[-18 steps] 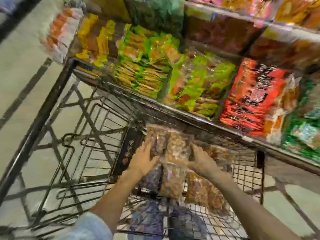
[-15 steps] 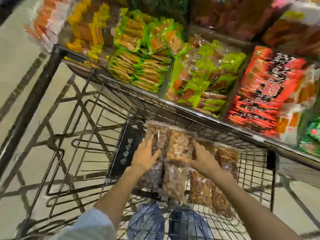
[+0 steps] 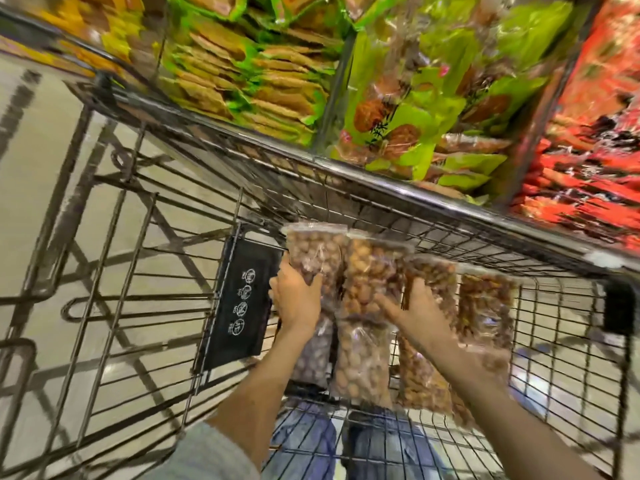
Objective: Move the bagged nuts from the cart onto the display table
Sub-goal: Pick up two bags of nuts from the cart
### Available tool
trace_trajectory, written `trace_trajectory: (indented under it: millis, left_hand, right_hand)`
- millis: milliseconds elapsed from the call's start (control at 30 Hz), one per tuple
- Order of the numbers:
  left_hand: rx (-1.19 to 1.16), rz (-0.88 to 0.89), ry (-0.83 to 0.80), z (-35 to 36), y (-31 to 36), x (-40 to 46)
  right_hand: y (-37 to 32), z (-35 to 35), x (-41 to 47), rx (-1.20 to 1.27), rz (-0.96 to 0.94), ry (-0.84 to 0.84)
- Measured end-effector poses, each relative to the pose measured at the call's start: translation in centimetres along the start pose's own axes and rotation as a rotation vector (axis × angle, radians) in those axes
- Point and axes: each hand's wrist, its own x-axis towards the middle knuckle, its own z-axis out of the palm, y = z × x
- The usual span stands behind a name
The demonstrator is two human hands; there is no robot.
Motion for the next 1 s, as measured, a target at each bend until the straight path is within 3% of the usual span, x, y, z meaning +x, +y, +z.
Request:
trace_trajectory:
  millis: [200, 500, 833, 1000]
  left_hand:
    - [-0.036, -0.007, -0.066, 1.0, -1.0, 1.7]
    - [-0.402, 0.004, -0.147, 0.7, -1.0, 0.3]
    - [-0.523, -0.011, -0.415, -3.1, -4.4, 0.1]
    - [-0.521, -0.012, -0.416, -3.5, -5.6, -0.7]
  right_hand:
    - [1.1, 1.1, 0.2, 0.111, 0.012, 0.017]
    - [1.7, 2.1, 0.1, 0.330, 0.044, -0.044]
    - [-0.5, 2.3, 2.3, 0.309, 0.174, -0.026]
    - [-1.4, 3.2, 3.5, 0.293, 0.273, 0.044]
